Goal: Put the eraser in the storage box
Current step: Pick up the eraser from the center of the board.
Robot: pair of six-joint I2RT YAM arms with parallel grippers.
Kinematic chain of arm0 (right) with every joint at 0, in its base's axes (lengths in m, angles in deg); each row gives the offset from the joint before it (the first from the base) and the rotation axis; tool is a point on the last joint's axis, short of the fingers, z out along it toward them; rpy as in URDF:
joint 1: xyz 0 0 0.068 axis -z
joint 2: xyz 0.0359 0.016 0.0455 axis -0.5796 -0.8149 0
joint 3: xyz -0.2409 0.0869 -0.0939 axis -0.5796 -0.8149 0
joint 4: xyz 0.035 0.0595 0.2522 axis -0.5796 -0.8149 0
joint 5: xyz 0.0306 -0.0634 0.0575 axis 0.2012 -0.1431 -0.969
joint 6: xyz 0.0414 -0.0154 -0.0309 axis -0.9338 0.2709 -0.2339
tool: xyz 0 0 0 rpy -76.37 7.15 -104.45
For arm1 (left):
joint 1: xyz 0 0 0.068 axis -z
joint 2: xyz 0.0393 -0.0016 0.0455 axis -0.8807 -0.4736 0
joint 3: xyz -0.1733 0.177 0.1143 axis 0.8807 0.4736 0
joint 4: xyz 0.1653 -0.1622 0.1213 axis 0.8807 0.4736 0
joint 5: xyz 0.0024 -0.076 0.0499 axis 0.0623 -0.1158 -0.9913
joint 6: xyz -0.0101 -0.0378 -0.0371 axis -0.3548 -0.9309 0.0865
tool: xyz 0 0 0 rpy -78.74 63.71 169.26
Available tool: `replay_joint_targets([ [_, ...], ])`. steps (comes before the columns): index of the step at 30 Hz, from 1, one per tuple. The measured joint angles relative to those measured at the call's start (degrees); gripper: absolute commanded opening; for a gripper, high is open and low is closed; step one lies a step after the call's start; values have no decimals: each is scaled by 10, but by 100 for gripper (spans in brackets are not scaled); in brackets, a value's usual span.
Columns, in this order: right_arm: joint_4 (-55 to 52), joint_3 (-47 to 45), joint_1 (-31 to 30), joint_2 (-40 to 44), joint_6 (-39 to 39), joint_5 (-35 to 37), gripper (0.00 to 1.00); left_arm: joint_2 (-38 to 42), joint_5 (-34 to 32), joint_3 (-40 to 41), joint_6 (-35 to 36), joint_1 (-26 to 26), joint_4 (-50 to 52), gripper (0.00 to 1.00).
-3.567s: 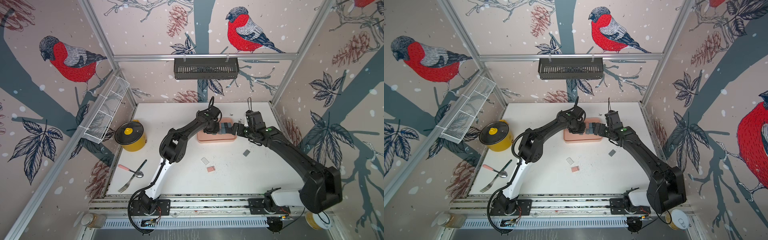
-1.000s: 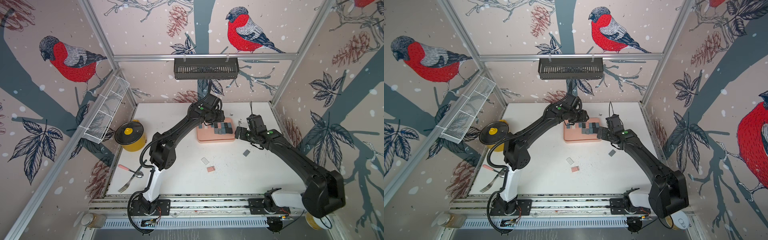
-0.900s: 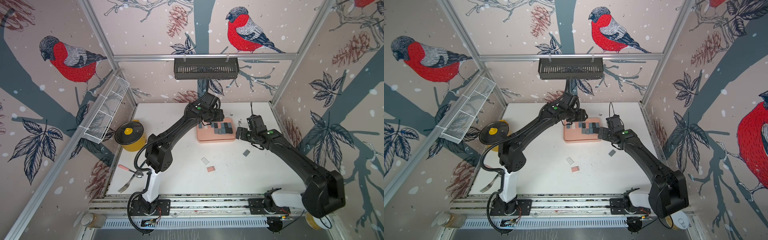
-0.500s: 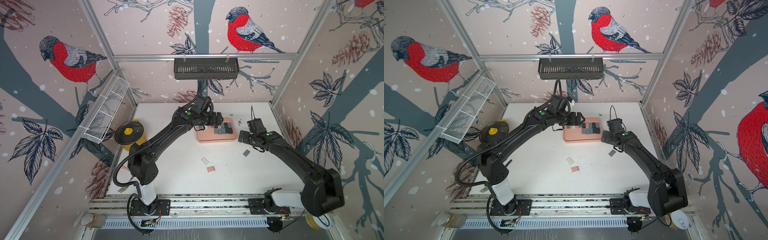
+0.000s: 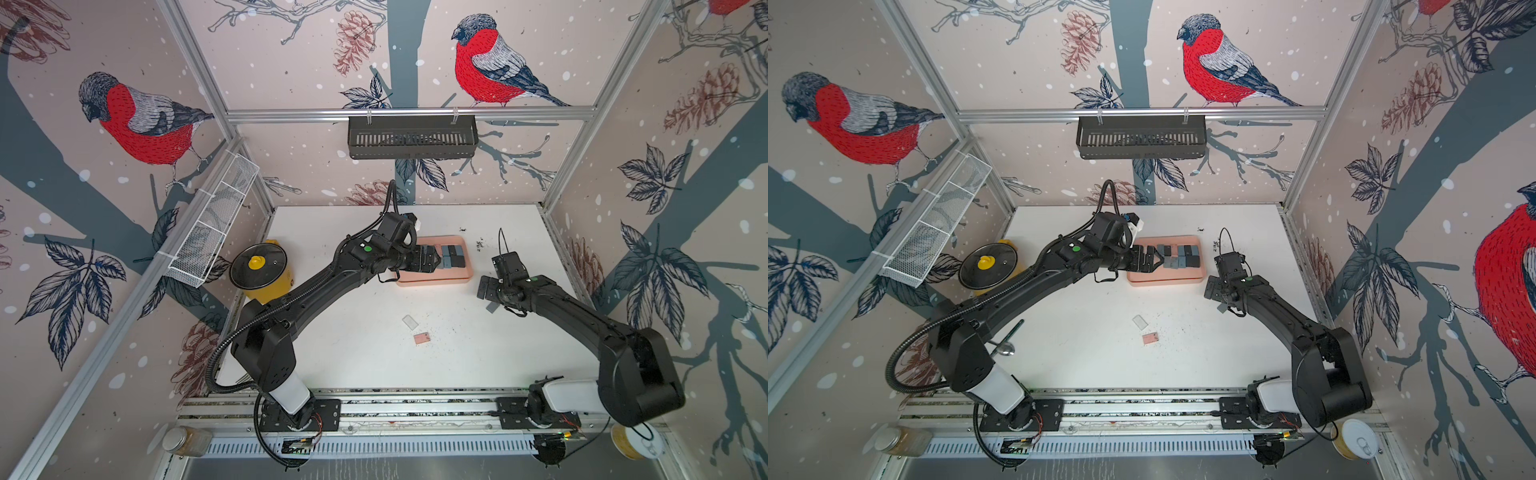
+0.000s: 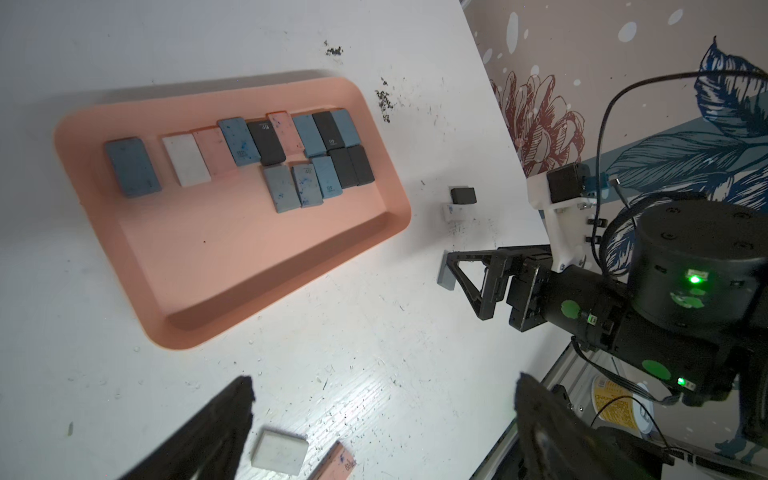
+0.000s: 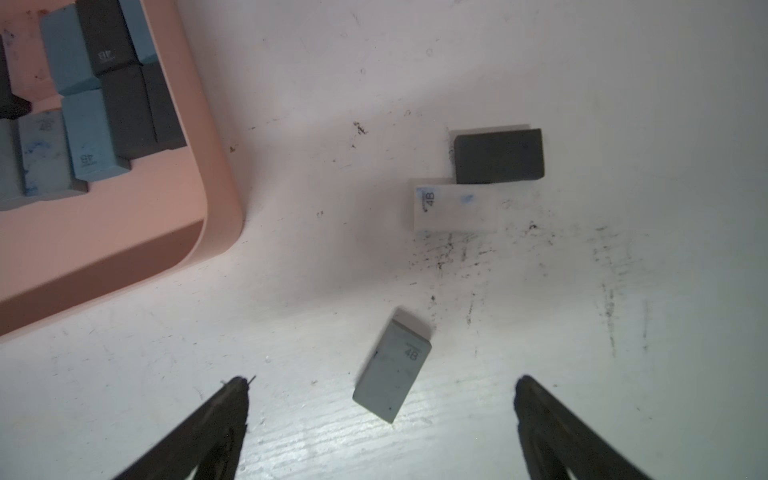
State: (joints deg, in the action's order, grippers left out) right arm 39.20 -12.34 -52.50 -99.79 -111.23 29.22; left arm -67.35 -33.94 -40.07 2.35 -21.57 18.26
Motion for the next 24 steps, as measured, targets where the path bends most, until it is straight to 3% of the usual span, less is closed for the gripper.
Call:
replay_joint_targets([
  [5, 33, -20, -2, -26, -13, -3, 89, 10, 15, 55, -6, 4, -42, 97],
  [14, 63, -38, -25, -69, -41, -4, 84, 10, 38, 91, -15, 4, -92, 97],
  [24, 96, -72, -40, -56, -54, 33, 79, 32, 46, 139, -32, -4, -134, 97],
])
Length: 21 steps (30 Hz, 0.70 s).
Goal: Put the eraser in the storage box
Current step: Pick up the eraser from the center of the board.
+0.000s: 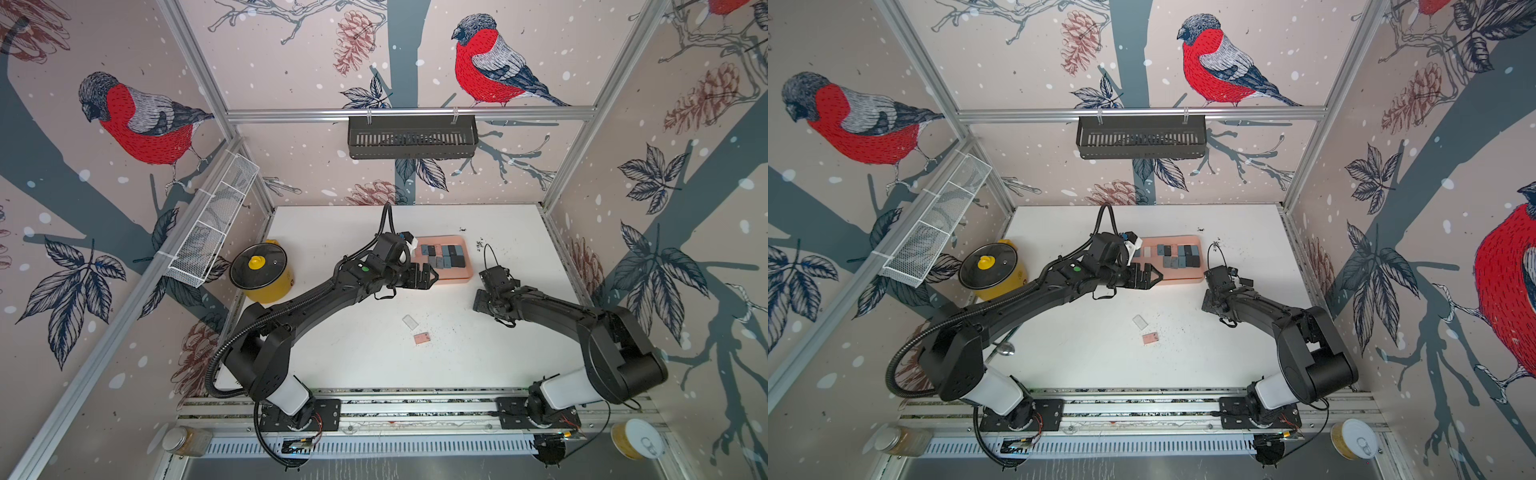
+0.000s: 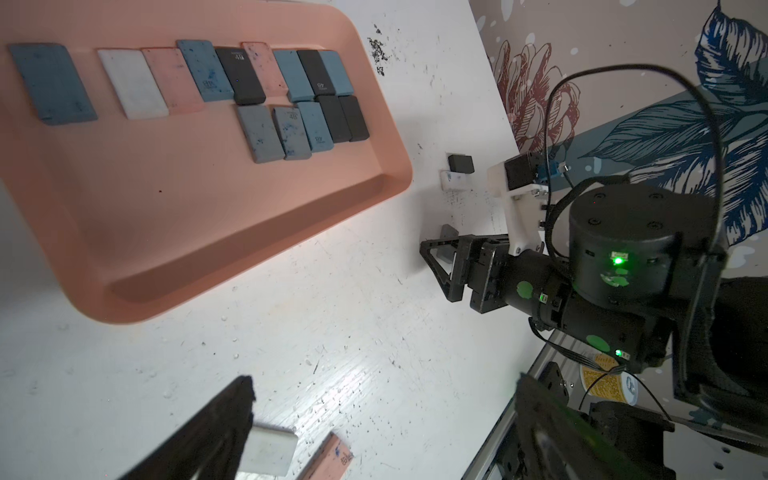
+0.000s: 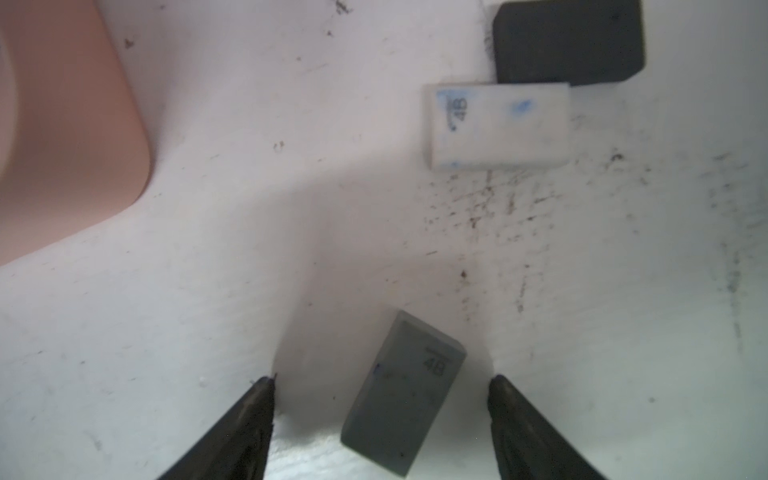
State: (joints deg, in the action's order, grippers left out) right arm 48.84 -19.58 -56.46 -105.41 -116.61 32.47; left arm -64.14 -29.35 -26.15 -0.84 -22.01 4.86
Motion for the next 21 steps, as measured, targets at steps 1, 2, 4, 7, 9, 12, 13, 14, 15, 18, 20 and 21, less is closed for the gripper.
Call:
replay_joint_targets([
  [1, 6, -5, 0, 3, 0, 3, 78, -2, 3, 0, -3, -3, 0, 97],
  [2, 11, -9, -1, 5, -2, 5, 77, -4, 8, -1, -3, -5, -1, 97],
  [4, 17, -16, -3, 11, -2, 8, 77, -8, 16, 0, -7, -12, -1, 97],
  [7, 18, -22, -7, 17, -3, 11, 77, -9, 23, 0, -10, -22, -2, 97],
  [9, 19, -24, -8, 19, -3, 12, 76, -9, 26, 0, -17, -27, -4, 97],
  [12, 22, -29, -9, 23, -3, 13, 74, -9, 29, 0, -17, -32, -5, 97],
  [13, 23, -29, -9, 23, -3, 14, 74, -9, 29, 0, -17, -33, -5, 97],
  [14, 23, -29, -9, 23, -3, 14, 73, -8, 29, 0, -19, -33, -5, 97],
  [15, 23, -29, -9, 23, -3, 14, 71, -7, 29, 0, -19, -34, -5, 97],
  [18, 23, -22, -7, 16, -2, 14, 67, -4, 29, 1, -19, -35, -9, 97],
  [20, 24, -17, -6, 9, -2, 14, 62, -3, 28, 1, -19, -35, -9, 97],
  [21, 26, -13, -6, 4, -2, 14, 61, -2, 28, 1, -19, -35, -10, 97],
])
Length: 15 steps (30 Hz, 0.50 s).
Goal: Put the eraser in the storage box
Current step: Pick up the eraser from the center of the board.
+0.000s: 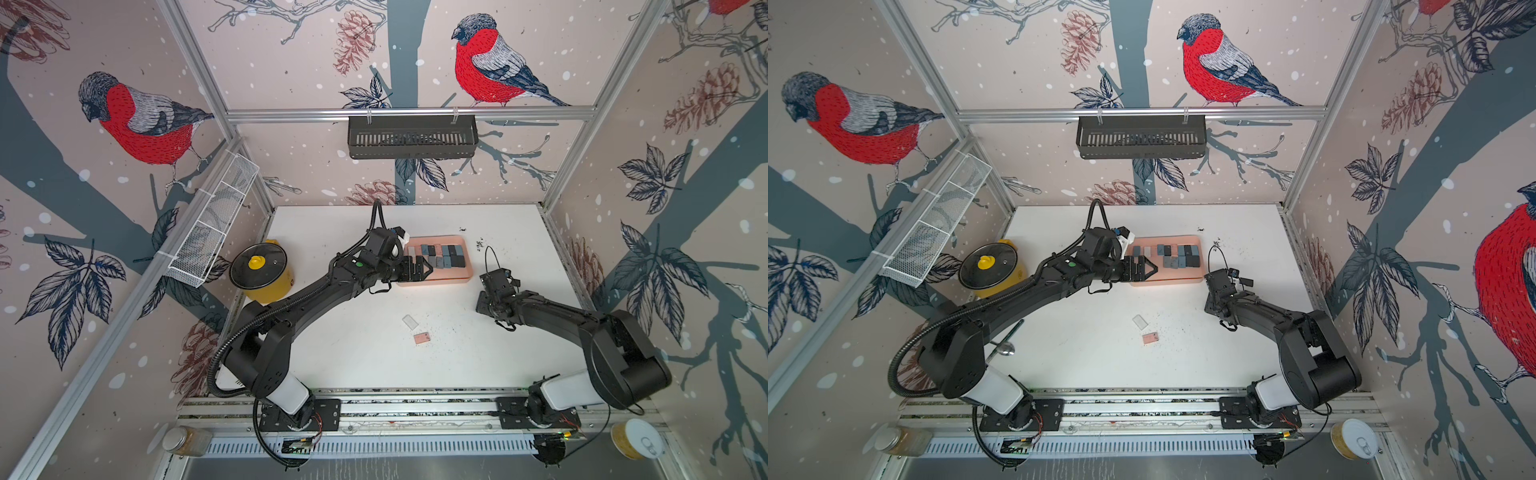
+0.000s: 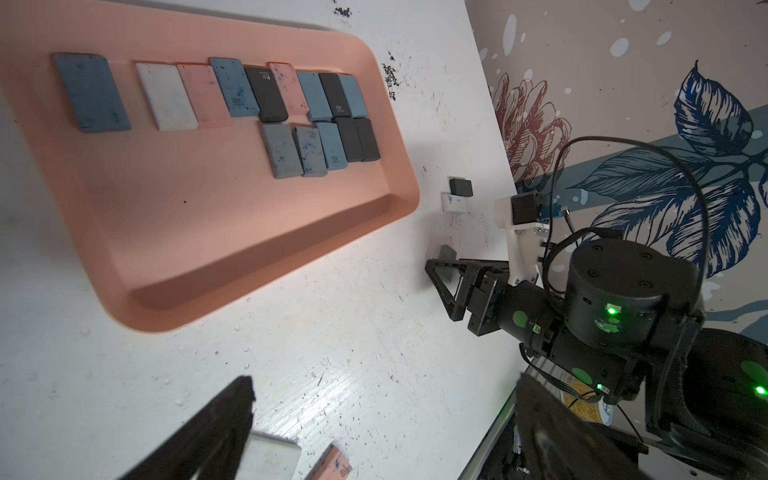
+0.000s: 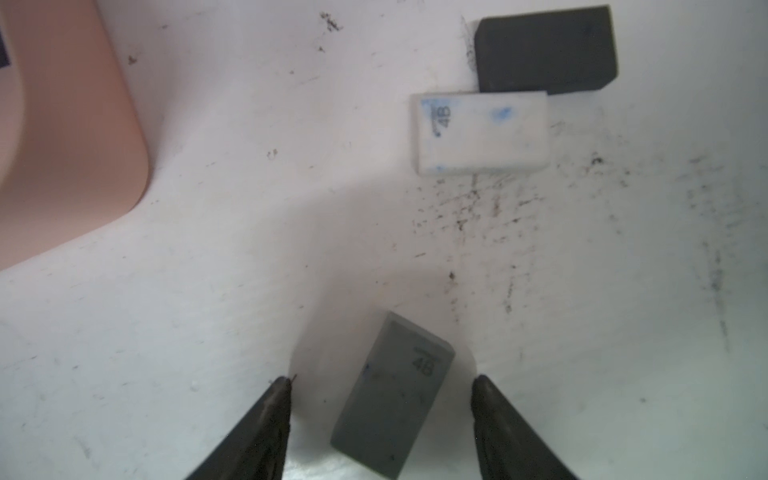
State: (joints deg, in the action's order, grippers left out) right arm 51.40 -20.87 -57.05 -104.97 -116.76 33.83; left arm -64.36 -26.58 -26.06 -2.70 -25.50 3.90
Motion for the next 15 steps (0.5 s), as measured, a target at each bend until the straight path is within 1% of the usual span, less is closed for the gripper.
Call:
replay_joint_targets([
  [2, 0, 10, 1, -10, 0, 0, 60, 2, 0, 0, 0, 0, 0, 97],
  [5, 0, 22, 1, -21, 3, -3, 54, 7, 0, 0, 0, -1, -2, 97],
  [9, -8, 33, -1, -25, 5, -8, 52, 11, 0, 3, 2, -1, -5, 97],
  [15, -16, 42, -3, -30, 13, -5, 40, 17, 1, 10, 2, -1, -12, 97],
])
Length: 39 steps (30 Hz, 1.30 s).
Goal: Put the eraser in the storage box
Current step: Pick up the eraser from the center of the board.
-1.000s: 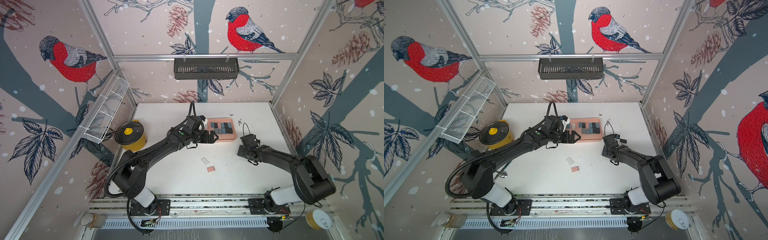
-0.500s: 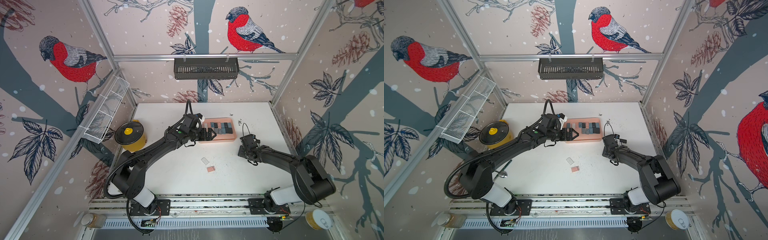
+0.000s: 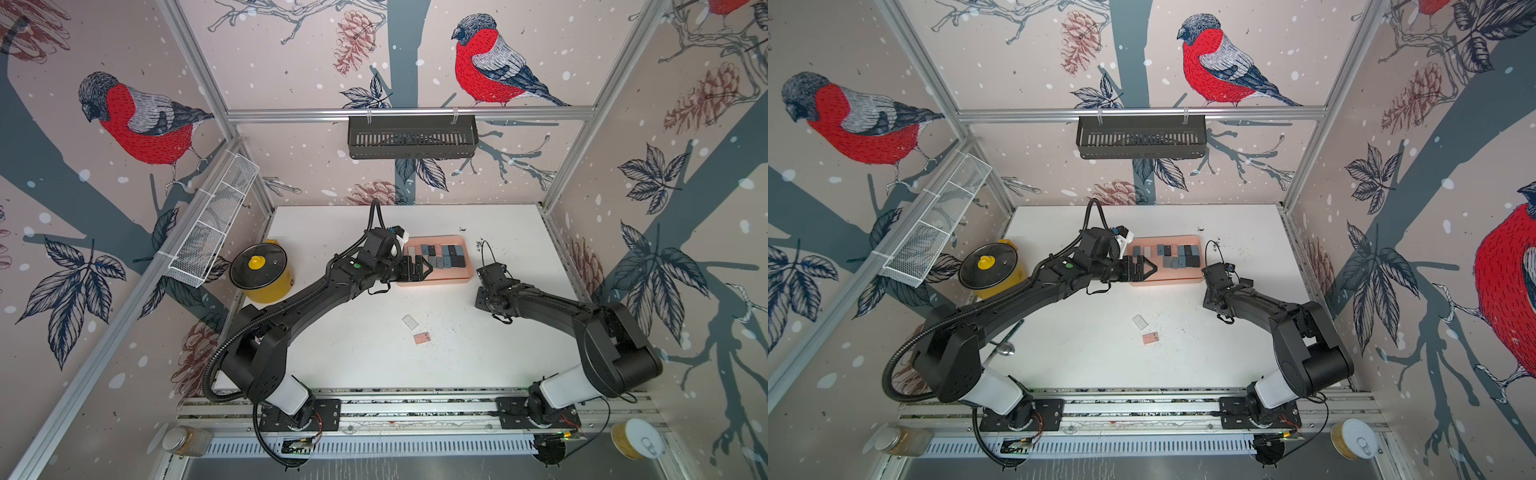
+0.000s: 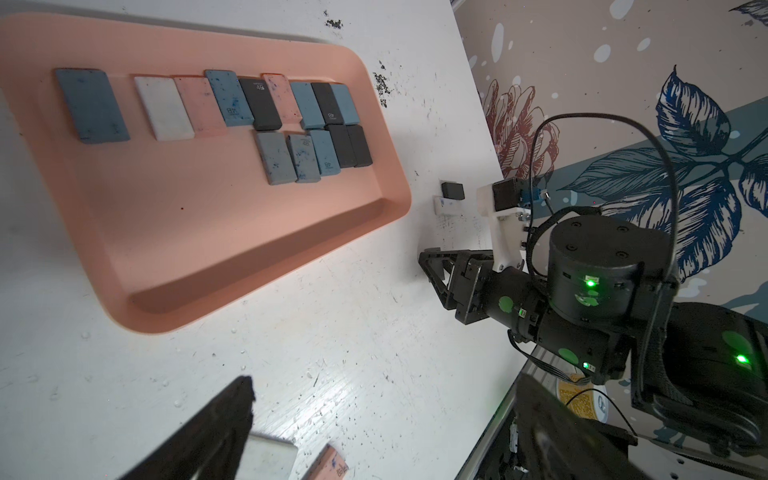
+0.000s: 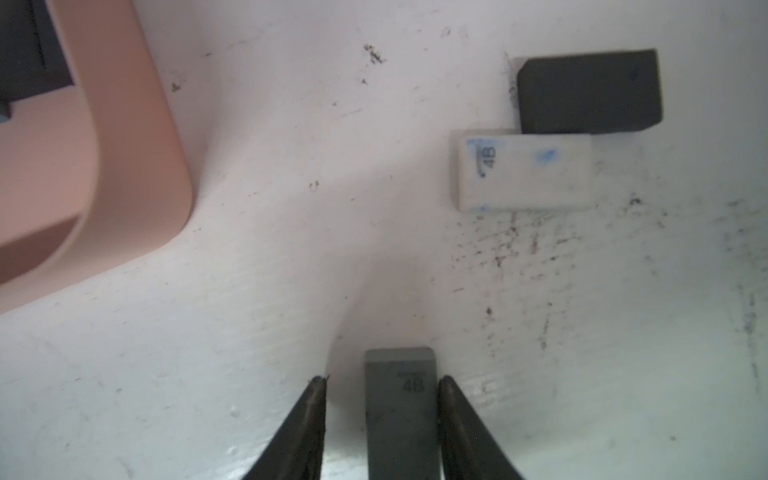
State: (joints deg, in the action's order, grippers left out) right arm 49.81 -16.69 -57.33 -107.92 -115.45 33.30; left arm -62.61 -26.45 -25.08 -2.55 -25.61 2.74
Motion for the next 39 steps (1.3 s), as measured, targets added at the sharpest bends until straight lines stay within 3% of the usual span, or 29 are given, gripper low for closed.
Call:
replay_joint_targets([
  [15, -15, 18, -28, -20, 2, 23, 38, 9, 0, 3, -1, -2, -6, 97],
  [32, 6, 0, -48, -11, -3, 32, 21, 9, 9, 5, -2, -5, -7, 97],
  [39, -16, 9, -45, 0, -2, -4, 21, 10, 12, 5, -4, -5, -7, 97],
])
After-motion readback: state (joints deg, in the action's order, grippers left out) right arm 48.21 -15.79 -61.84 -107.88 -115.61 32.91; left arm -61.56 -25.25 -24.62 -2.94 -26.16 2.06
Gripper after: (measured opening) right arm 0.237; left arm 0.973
